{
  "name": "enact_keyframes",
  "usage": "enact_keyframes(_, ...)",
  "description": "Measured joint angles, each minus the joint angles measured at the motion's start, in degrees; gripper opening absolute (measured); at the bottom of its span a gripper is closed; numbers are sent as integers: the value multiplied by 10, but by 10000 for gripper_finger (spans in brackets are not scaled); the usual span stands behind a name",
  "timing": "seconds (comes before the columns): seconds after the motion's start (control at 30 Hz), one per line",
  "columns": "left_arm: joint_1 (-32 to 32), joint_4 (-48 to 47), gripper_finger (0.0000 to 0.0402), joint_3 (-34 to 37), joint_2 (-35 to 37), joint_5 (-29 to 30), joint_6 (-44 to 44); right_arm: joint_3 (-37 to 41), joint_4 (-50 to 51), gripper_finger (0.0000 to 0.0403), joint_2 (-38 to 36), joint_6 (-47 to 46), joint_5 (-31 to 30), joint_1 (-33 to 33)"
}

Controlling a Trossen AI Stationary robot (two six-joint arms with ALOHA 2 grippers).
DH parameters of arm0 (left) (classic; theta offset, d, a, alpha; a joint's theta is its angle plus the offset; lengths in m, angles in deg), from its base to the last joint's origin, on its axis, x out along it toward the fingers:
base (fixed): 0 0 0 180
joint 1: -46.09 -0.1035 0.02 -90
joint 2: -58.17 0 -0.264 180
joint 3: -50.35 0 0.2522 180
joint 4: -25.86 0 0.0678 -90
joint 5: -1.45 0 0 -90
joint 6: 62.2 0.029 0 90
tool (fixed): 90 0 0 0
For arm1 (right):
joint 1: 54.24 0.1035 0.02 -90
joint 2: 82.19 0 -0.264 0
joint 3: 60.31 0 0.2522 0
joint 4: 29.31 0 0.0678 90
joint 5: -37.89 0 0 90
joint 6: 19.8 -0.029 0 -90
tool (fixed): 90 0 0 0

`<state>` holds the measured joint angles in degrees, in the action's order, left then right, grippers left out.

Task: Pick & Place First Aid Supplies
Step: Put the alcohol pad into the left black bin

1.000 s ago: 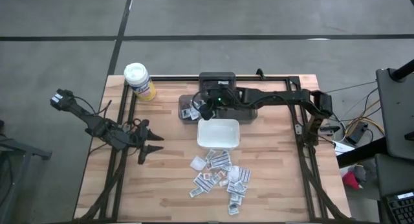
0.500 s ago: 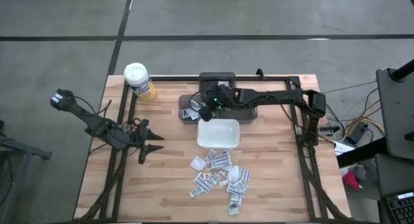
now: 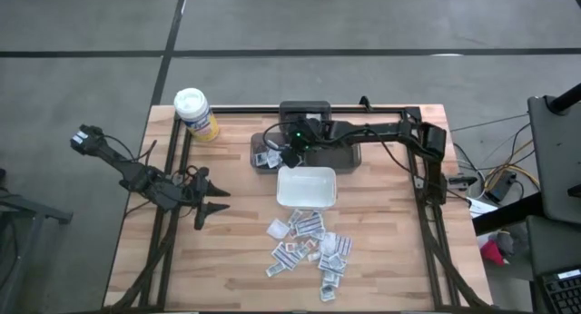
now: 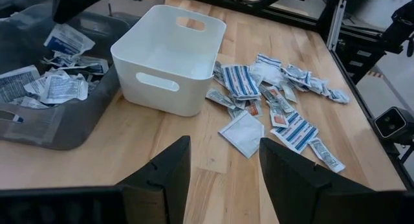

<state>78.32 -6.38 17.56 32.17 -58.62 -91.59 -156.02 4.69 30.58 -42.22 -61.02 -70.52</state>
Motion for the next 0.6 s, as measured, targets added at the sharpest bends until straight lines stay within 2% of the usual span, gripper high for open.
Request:
enact_keyframes(0.33,0,0,177,0,0,2,9,0,1,9,3,32,3,-4)
enact_keyframes(0.6,-1,0,177,4,0,43,42,0,1,21,3,51,36,-11)
